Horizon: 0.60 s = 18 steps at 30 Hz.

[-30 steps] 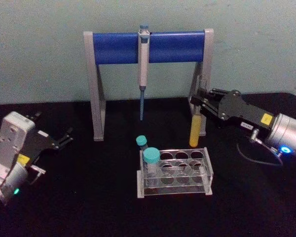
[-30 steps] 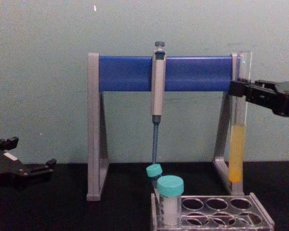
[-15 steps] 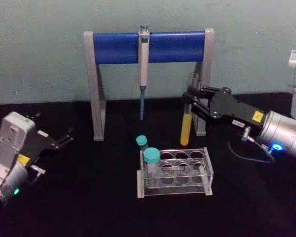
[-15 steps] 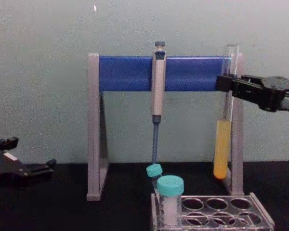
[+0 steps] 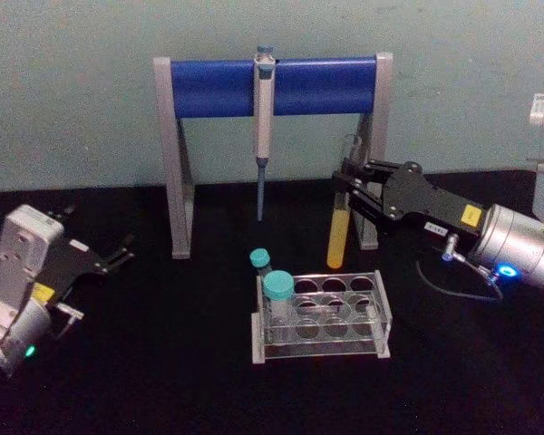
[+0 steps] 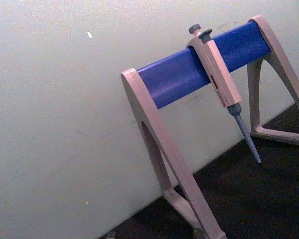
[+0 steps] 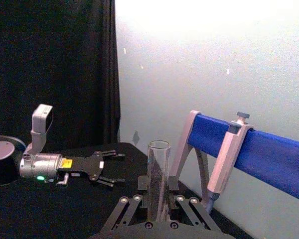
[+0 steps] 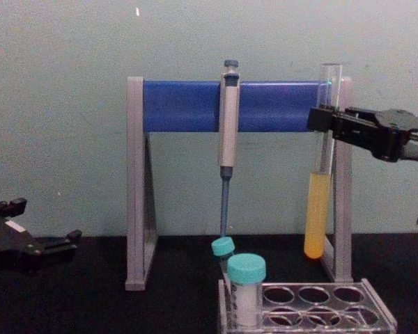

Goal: Pick up the test tube from the test tube rack, shake it, then place it back into the test tube rack.

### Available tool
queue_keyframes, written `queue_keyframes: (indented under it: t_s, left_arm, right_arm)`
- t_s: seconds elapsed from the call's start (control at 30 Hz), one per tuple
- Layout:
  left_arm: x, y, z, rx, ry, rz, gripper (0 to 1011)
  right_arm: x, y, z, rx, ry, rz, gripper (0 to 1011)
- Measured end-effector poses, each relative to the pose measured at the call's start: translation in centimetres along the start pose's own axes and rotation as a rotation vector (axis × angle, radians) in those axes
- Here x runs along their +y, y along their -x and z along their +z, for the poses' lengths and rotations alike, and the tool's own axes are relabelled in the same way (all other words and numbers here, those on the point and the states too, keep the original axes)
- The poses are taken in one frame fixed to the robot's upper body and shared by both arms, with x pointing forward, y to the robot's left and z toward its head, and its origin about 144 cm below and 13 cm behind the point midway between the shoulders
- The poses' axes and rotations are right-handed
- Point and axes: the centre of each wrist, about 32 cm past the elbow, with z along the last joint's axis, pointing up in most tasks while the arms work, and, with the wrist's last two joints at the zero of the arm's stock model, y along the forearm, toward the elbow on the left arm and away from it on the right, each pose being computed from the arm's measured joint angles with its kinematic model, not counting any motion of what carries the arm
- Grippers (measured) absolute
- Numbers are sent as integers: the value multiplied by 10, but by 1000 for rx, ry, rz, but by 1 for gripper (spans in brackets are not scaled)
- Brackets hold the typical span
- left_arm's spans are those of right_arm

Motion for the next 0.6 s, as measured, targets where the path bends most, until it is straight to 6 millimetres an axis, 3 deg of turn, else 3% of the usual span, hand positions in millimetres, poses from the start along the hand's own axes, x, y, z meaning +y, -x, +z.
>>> queue_keyframes:
  t_s: [0.6]
  left_arm:
    - [0, 0, 0, 0, 0, 0, 1001]
  right_arm:
    - [-7, 1, 0, -7, -17, 6, 222]
